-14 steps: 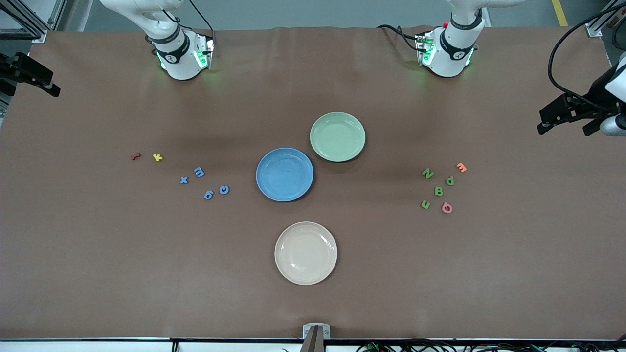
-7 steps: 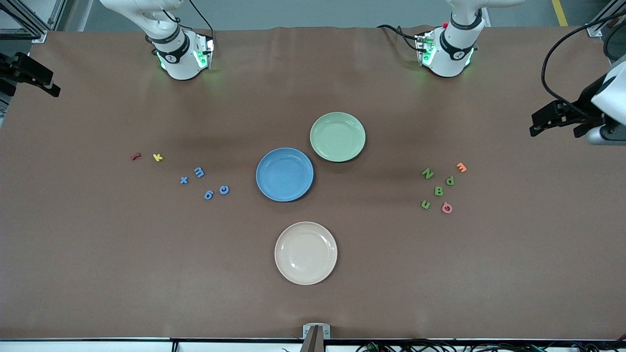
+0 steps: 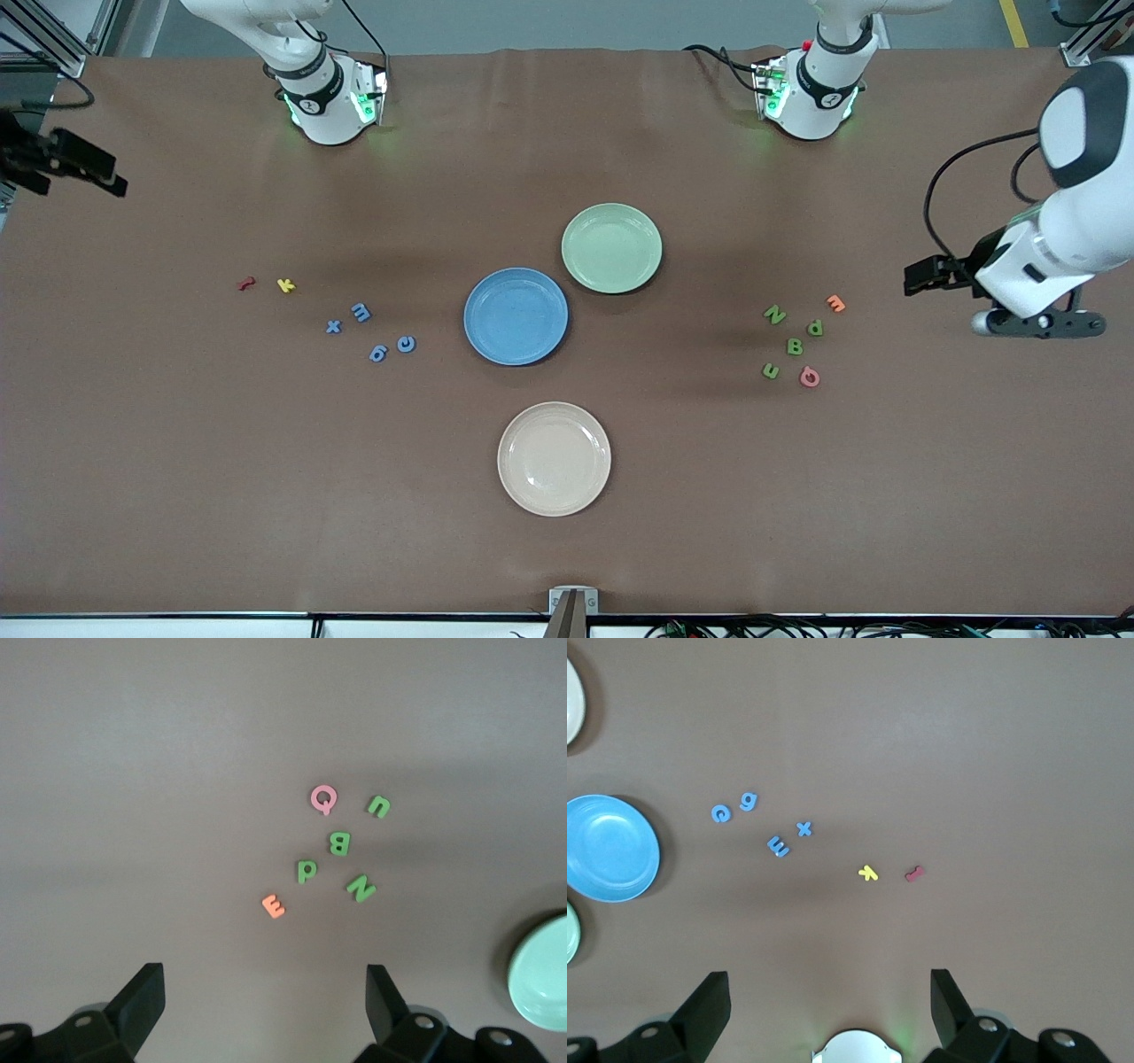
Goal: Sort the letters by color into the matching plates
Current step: 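Move both grippers out toward the scattered foam letters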
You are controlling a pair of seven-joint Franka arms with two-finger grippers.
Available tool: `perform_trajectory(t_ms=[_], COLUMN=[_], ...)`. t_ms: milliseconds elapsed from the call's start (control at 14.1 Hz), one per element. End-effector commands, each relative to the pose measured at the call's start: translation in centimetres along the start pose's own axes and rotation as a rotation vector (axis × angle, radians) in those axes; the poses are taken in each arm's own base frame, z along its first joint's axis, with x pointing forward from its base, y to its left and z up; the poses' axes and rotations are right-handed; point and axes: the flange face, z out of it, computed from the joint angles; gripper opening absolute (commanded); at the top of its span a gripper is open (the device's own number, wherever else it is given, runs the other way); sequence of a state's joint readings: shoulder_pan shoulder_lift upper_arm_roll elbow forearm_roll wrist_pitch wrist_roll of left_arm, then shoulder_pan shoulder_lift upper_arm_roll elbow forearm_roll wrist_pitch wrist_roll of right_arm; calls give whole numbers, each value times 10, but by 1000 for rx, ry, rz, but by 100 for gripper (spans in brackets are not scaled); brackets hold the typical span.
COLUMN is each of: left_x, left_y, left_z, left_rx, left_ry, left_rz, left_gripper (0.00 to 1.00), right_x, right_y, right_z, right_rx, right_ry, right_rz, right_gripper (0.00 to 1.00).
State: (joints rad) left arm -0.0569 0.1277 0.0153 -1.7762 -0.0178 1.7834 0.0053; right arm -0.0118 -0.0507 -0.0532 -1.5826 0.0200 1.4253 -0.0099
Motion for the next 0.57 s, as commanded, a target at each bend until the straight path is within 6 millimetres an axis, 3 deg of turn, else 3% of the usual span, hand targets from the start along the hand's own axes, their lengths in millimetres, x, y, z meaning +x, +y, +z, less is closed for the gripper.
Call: perform_trajectory(t_ms=[0,284,497], left_x=[13,33,27], left_y=[6,18,31], left_z=[47,110,151], left_rx=[-10,-6,4], left_ry=[-11,-24,-8], left_rz=[-4,-14,-26], left_gripper=[100,100,100], right_x=[24,68,89], right_y=[11,15,0], right_z=[18,70,95], right_rx=[2,-42,-116], right_ry=[-2,-42,-22], right_rz=[9,-35,-63], right_gripper=[100,100,100])
